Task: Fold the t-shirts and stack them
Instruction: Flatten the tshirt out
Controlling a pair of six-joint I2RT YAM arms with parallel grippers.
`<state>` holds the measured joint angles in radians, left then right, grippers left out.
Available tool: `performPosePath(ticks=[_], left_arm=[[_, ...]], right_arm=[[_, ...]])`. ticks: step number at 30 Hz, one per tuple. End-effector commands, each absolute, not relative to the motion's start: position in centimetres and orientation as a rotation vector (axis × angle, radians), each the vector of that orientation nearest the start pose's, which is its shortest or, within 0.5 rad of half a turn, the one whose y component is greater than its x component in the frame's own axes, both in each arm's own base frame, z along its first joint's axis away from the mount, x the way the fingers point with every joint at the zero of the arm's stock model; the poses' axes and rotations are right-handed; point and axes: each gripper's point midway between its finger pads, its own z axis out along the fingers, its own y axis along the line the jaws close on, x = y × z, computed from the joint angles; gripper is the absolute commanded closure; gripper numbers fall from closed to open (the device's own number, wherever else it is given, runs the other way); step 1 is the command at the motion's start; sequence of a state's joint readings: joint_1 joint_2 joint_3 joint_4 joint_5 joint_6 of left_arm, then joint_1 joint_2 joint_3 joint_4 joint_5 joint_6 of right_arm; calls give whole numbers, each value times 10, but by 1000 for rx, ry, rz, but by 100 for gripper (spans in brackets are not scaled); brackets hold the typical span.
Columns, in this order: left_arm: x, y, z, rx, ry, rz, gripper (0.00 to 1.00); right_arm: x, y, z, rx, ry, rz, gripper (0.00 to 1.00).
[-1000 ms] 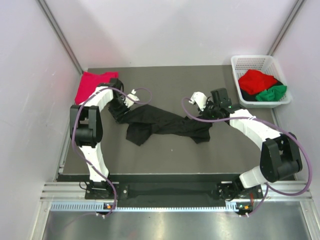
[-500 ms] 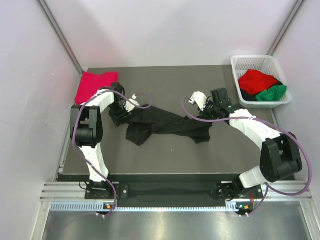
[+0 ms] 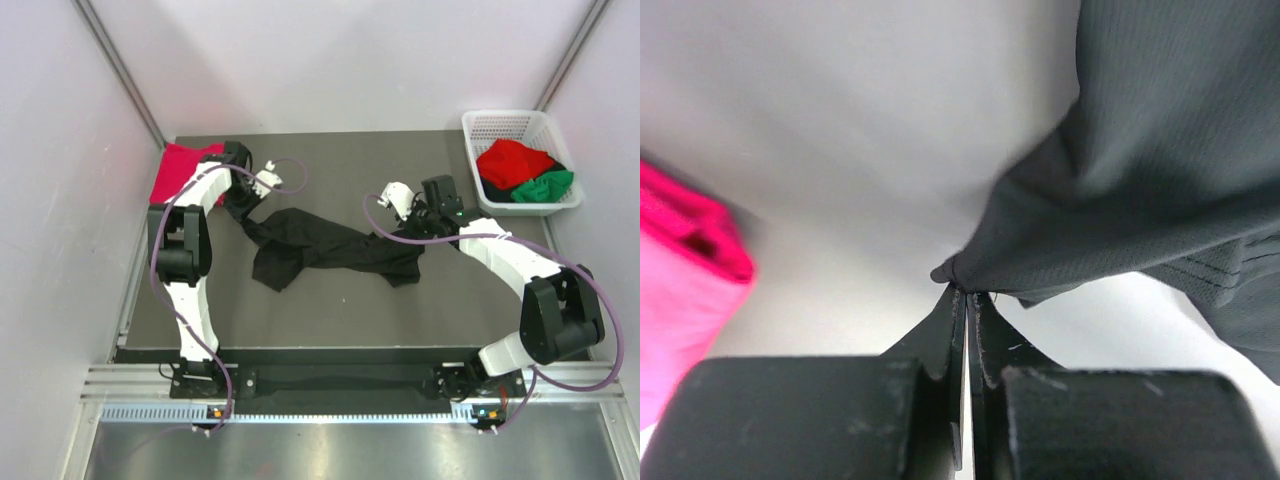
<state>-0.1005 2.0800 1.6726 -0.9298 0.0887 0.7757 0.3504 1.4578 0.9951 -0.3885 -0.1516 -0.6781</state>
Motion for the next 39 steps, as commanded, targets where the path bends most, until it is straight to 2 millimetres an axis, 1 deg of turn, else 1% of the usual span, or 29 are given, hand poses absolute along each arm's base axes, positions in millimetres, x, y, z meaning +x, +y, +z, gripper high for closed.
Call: performPosePath(ticks=[1, 5, 6, 7, 9, 10, 11, 12, 13, 14, 16, 18, 20, 21, 23, 24, 26, 27, 28, 29, 30, 31, 32, 33, 34, 35, 37, 38, 39], left_arm=[[439, -43, 92, 1206, 2517, -32, 100], [463, -42, 158, 1129, 2369, 70, 100], [468, -42, 180, 1093, 2319, 98, 100], [472, -43, 193, 1076, 2283, 113, 100], [479, -44, 229, 1034, 2196, 148, 100], [482, -44, 241, 1017, 2168, 160, 100], [488, -44, 263, 993, 2119, 182, 100], [489, -44, 275, 976, 2099, 191, 100], [490, -44, 287, 963, 2076, 200, 100], [494, -43, 307, 938, 2030, 220, 100], [494, -44, 328, 918, 1979, 233, 100], [491, -46, 348, 910, 1925, 246, 100], [486, -49, 355, 911, 1907, 245, 100], [481, -51, 365, 907, 1885, 239, 100], [475, -52, 370, 901, 1872, 230, 100], [468, -55, 379, 907, 1848, 216, 100], [458, -58, 370, 939, 1858, 183, 100], [448, -61, 369, 956, 1862, 160, 100], [441, -66, 350, 993, 1897, 104, 100], [435, -69, 339, 1012, 1920, 73, 100], [429, -70, 331, 1018, 1945, 49, 100], [419, -76, 308, 1049, 1999, -19, 100], [414, -77, 299, 1057, 2024, -48, 100], [410, -78, 293, 1058, 2043, -68, 100], [404, -80, 279, 1070, 2074, -99, 100], [400, -82, 274, 1073, 2085, -113, 100], [395, -83, 259, 1087, 2123, -127, 100], [396, -84, 253, 1093, 2130, -127, 100], [396, -84, 247, 1097, 2145, -131, 100]], right_arm=[[368, 136, 131, -1212, 1990, 24, 97], [381, 129, 156, -1144, 1943, -60, 99], [386, 126, 165, -1120, 1927, -80, 99], [393, 125, 176, -1095, 1904, -98, 99], [404, 119, 191, -1058, 1881, -133, 100], [414, 119, 212, -1026, 1841, -149, 100], [419, 118, 221, -1010, 1827, -160, 100], [423, 114, 228, -992, 1819, -169, 100], [430, 114, 248, -964, 1782, -182, 100], [433, 113, 257, -944, 1769, -186, 100], [439, 112, 281, -906, 1727, -192, 100], [439, 110, 295, -880, 1703, -190, 100], [437, 110, 307, -857, 1683, -183, 100], [433, 109, 316, -846, 1667, -181, 100], [428, 110, 322, -839, 1656, -171, 100], [420, 110, 319, -859, 1661, -159, 100], [408, 116, 307, -941, 1671, -120, 100], [400, 117, 283, -982, 1722, -91, 100], [389, 117, 260, -1023, 1783, -62, 100], [377, 122, 246, -1079, 1794, -14, 94], [360, 120, 210, -1136, 1866, 31, 87], [344, 121, 189, -1191, 1913, 74, 77], [331, 124, 177, -1219, 1934, 130, 61], [320, 121, 160, -1226, 1983, 154, 59], [319, 121, 159, -1186, 2003, 165, 57], [322, 118, 163, -1160, 1997, 159, 55], [335, 121, 176, -1127, 1953, 151, 54], [343, 122, 169, -1118, 1977, 159, 54], [356, 125, 178, -1102, 1956, 153, 55]])
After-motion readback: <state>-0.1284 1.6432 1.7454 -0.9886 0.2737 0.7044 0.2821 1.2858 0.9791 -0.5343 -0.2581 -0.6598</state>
